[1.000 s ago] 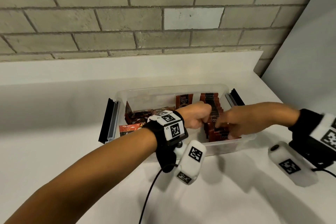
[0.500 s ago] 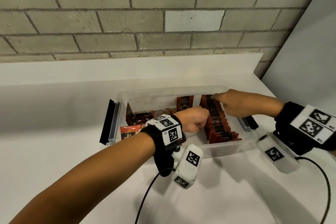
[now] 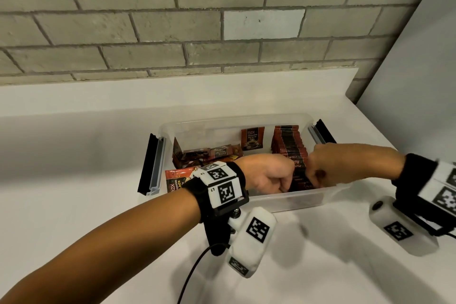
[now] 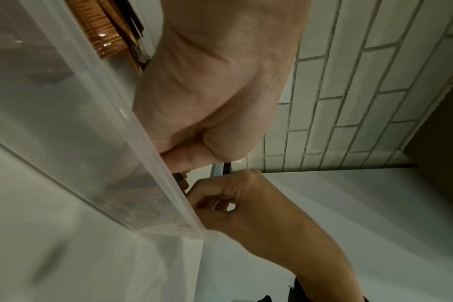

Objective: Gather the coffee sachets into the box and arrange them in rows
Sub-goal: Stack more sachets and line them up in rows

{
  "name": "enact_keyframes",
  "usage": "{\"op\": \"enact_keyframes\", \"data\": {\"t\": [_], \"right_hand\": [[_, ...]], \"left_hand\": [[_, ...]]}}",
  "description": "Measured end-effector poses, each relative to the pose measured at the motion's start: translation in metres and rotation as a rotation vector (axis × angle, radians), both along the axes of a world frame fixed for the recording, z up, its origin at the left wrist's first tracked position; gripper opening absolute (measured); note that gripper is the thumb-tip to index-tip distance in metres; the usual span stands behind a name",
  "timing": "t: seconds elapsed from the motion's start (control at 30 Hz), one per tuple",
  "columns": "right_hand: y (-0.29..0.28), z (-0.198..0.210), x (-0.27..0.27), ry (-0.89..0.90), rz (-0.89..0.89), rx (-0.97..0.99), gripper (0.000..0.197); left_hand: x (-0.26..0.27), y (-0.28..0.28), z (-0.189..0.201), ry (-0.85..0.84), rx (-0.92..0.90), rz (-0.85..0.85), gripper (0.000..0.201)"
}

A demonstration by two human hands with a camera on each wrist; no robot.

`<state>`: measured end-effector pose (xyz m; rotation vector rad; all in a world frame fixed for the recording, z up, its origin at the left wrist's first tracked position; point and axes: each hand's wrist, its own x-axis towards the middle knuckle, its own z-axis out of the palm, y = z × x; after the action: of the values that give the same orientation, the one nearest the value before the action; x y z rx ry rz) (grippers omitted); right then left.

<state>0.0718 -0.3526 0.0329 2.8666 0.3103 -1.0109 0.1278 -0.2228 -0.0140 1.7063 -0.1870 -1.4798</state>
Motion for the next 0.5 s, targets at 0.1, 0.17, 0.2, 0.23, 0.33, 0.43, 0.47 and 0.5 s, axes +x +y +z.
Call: {"op": "enact_keyframes", "data": {"t": [0.1,0.17,0.2,0.23,0.33,0.43,0.47,0.5], "right_hand": [[0.0,-0.006,0.001,-0.027,0.044,-0.043,0.028],[-0.004,0.001,0.005,0.003,0.01,-0.035,0.026],[-0.004,0.006,0.006,0.001,-0.018,-0.009,0.025],[-0.004,0.009,0.007,-0.008,-0.042,0.024,0.026],[0.004,0.004,0.005,-0.027,-0.038,0.064,0.02],[0.008,-0.003,0.004,-0.02,-0.016,0.048,0.013],[0.008,0.0,0.006,-0.014,-0.035,0.065,0.011],[0.006,0.004,0.01,-0.009,-0.059,0.093,0.011]], "left_hand": [[-0.003,0.003,0.004,-0.045,0.009,-0.063,0.041],[-0.005,0.005,0.007,-0.102,0.021,-0.103,0.036],[-0.006,0.006,0.008,-0.135,0.024,-0.12,0.037],[-0.007,0.006,0.009,-0.166,0.032,-0.133,0.039],[-0.009,0.009,0.015,-0.247,0.042,-0.172,0.022],[0.006,0.023,0.027,-0.56,0.103,-0.408,0.029],[0.013,0.029,0.032,-0.69,0.143,-0.561,0.044],[0.02,0.036,0.035,-0.775,0.199,-0.724,0.056]]}}
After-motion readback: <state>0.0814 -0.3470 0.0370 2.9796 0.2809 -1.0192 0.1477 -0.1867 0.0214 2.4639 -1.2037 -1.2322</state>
